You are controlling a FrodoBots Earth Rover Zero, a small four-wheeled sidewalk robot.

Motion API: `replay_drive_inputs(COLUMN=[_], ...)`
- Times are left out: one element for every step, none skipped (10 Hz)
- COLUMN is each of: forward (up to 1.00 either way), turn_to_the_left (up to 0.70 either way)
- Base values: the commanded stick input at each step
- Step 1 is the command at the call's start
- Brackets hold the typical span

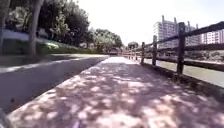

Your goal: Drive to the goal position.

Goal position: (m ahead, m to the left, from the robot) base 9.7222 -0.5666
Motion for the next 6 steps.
replay_drive_inputs(forward=[1.00, 1.00, 1.00, 1.00, 1.00, 1.00], turn_to_the_left=[-0.40, -0.27, 0.00, 0.00, 0.00, 0.00])
